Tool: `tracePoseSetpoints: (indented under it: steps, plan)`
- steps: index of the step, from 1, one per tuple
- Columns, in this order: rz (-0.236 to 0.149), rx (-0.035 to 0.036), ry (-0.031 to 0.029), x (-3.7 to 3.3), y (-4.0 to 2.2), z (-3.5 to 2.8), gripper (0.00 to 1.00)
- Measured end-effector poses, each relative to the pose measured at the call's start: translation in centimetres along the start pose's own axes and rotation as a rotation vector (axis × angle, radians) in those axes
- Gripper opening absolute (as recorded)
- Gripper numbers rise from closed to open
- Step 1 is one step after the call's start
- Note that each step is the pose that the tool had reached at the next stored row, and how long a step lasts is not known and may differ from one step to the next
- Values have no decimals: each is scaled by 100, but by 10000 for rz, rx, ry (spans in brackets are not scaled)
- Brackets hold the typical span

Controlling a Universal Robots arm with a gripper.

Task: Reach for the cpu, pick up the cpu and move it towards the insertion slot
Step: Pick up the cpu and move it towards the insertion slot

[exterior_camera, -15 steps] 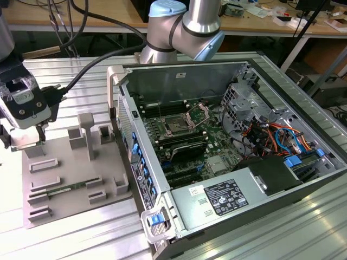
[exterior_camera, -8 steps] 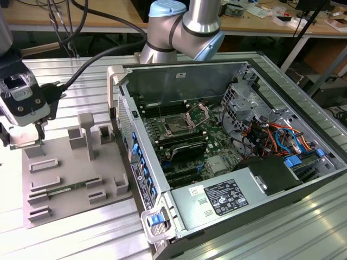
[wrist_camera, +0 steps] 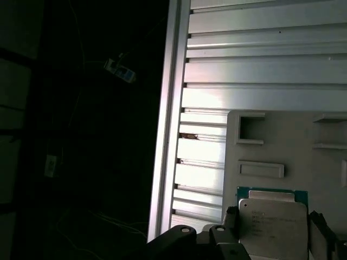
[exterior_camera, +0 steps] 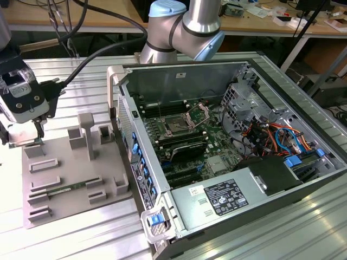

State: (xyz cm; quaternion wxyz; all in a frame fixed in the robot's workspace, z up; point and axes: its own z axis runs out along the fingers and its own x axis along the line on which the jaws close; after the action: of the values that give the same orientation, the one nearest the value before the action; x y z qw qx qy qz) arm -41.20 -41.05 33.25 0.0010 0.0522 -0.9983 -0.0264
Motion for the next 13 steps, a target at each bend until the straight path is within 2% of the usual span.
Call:
tracePoseSetpoints:
  steps: [13]
  plan:
    - [-1,-5,0,0,5,-96,55]
